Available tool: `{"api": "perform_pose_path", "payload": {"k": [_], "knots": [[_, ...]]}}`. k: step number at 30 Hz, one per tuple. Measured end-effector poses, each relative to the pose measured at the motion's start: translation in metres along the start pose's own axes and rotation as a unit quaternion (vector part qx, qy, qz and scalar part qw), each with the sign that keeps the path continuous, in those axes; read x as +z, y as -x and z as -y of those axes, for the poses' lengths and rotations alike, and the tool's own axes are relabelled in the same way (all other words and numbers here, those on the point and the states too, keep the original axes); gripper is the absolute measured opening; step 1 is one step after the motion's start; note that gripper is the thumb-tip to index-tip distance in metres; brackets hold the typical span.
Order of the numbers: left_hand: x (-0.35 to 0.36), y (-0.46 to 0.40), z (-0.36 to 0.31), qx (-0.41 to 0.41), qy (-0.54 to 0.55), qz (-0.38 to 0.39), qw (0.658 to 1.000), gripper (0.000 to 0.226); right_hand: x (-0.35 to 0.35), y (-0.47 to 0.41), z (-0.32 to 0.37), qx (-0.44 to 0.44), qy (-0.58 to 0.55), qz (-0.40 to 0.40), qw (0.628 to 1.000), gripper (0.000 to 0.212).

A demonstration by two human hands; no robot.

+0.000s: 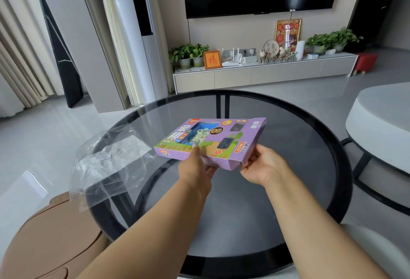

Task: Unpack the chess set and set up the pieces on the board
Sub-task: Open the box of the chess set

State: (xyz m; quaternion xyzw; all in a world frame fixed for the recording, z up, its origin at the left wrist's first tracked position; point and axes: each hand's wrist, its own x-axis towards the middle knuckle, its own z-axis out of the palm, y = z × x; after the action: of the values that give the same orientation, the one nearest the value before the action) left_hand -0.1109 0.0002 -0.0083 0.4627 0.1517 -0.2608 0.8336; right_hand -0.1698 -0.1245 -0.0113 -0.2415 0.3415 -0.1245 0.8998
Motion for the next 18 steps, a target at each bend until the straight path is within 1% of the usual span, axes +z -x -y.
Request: {"api": "perform_pose_path", "payload": {"k": [1,3,7,10,12,15,18], "knots": [[0.003,0.004,0.003,-0.020,0.012,0.014,1.000,0.021,0.003,0.001,-0.003,0.002,-0.003,0.001,1.000,0.019],[0.009,0.006,0.009,-0.044,0.017,0.018,0.999,0.017,0.007,0.004,-0.006,0.004,-0.008,-0.003,1.000,0.018],[0.010,-0.003,0.005,-0.027,0.023,-0.004,0.999,0.006,0.013,0.009,-0.010,0.017,-0.015,-0.019,1.000,0.021],[0.005,-0.018,-0.003,-0.009,0.025,-0.004,1.000,0.010,0.013,0.016,-0.015,0.018,-0.012,-0.036,0.999,0.028],[0.002,-0.026,-0.008,0.003,0.002,-0.018,1.000,0.016,0.010,0.020,-0.017,0.013,-0.006,-0.047,0.999,0.030],[-0.002,-0.039,-0.020,0.018,-0.005,-0.039,0.999,0.016,0.002,0.025,-0.018,-0.003,-0.006,-0.063,0.998,0.031],[-0.008,-0.049,-0.031,0.016,-0.025,-0.056,0.998,0.021,-0.004,0.030,-0.019,-0.043,0.046,-0.093,0.994,0.029]]}}
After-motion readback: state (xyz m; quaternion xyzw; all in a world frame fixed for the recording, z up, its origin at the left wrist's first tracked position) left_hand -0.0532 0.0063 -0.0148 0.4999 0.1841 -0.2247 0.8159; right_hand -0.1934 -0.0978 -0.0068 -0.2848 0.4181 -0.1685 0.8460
